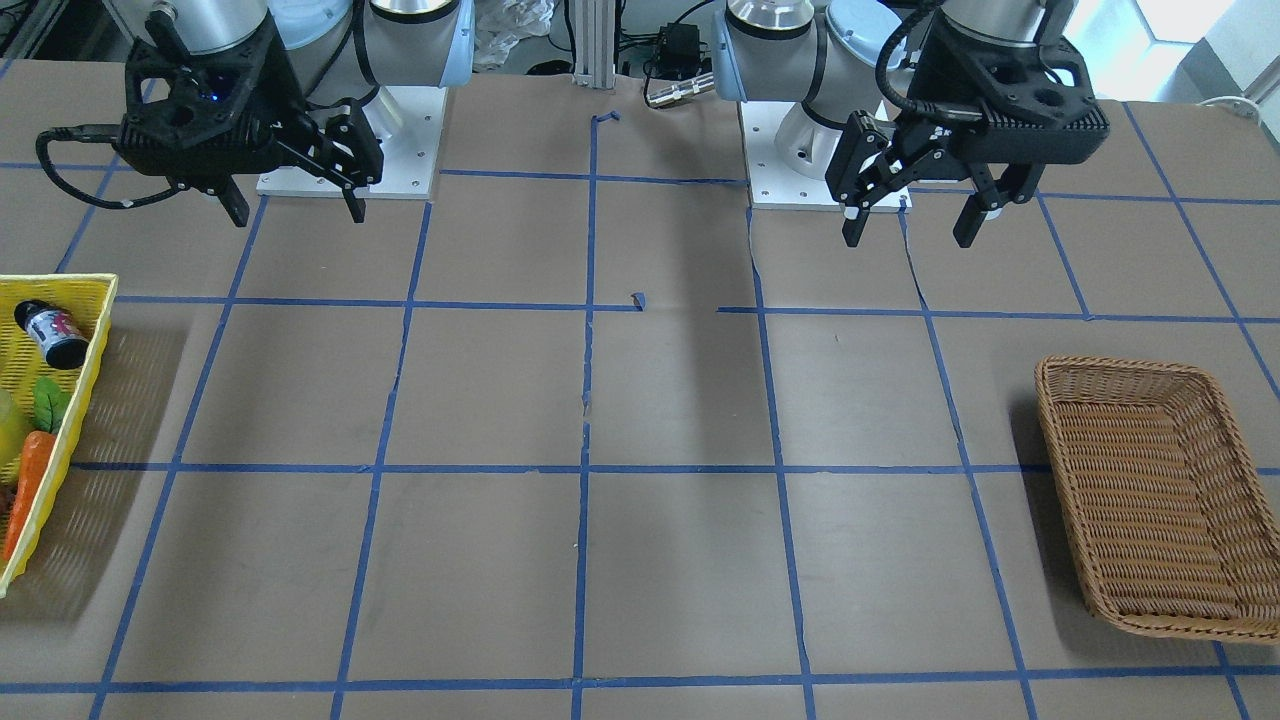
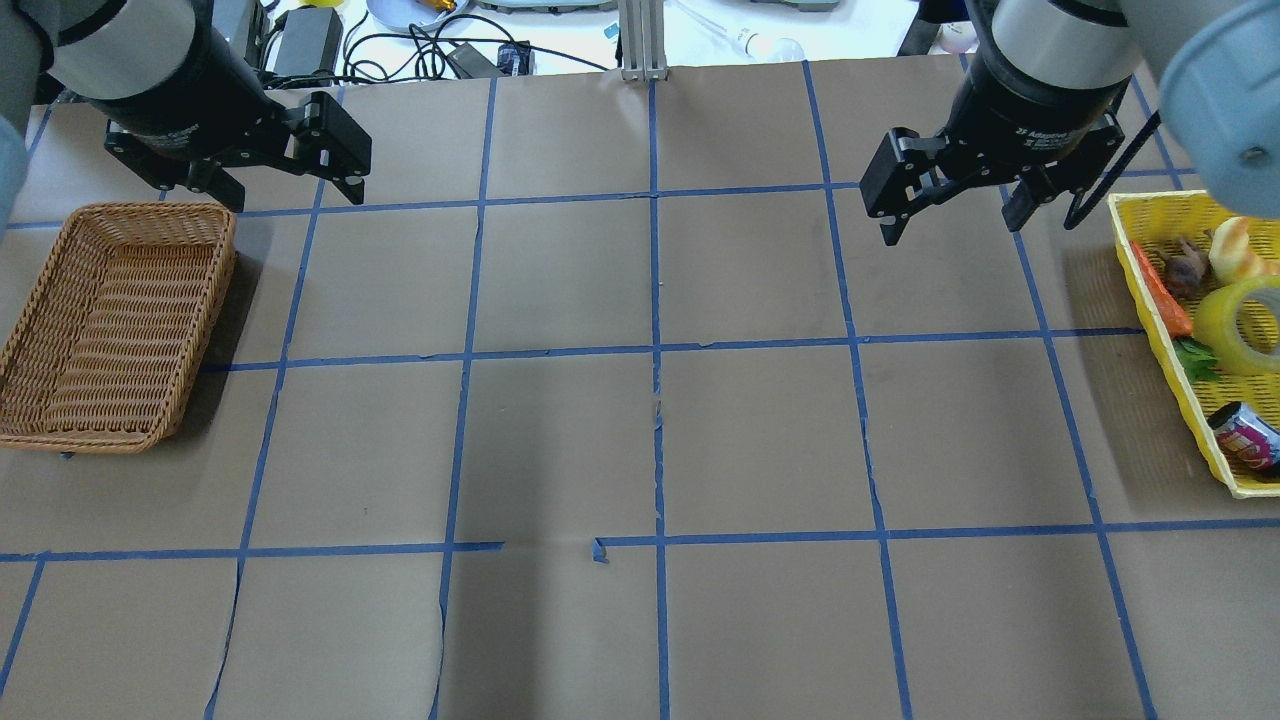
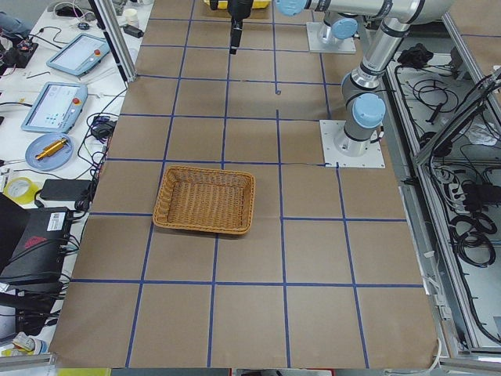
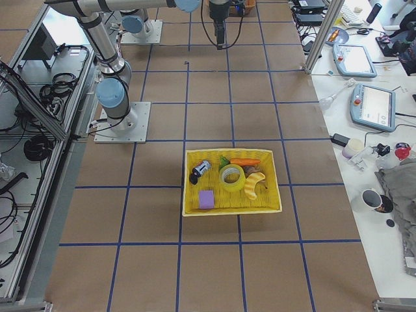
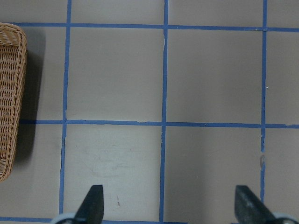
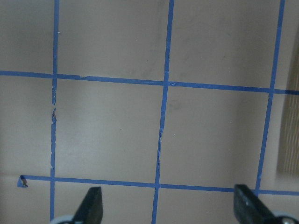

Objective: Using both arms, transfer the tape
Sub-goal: 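Move the right gripper over the yellow crate toward the yellow tape roll, then grasp the yellow tape roll with the right gripper and lift it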

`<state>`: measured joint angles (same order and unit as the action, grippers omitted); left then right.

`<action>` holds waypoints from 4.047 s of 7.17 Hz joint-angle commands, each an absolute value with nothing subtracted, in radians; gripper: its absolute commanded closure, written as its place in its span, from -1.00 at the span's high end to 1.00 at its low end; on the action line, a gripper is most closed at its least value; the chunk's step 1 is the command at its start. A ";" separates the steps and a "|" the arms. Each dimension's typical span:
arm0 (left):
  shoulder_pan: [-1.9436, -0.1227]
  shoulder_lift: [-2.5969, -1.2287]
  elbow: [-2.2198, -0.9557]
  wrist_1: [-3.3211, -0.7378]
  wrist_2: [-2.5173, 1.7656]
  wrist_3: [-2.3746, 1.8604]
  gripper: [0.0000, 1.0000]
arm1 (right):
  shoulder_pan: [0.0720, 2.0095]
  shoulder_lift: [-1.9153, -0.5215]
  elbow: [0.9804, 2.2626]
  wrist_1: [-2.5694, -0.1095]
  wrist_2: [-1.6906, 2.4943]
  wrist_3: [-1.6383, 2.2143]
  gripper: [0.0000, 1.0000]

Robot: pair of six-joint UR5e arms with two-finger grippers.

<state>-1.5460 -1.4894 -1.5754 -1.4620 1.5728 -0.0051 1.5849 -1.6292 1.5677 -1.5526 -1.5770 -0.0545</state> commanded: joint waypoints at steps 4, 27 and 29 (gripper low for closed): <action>-1.546 -1.489 -1.577 -1.462 1.572 -0.006 1.00 | 1.289 -1.615 1.568 -1.620 -1.586 -0.184 1.00; -1.546 -1.485 -1.588 -1.457 1.571 -0.009 1.00 | 1.000 -1.222 1.655 -2.102 -1.711 -0.100 -1.00; -1.548 -1.486 -1.588 -1.457 1.569 -0.009 1.00 | 1.150 -1.352 1.655 -1.966 -1.707 0.008 -1.00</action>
<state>-1.5474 -1.4853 -1.5877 -1.4570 1.5704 -0.0092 1.0577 -1.2788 1.6561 -2.0537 -1.7015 -0.0678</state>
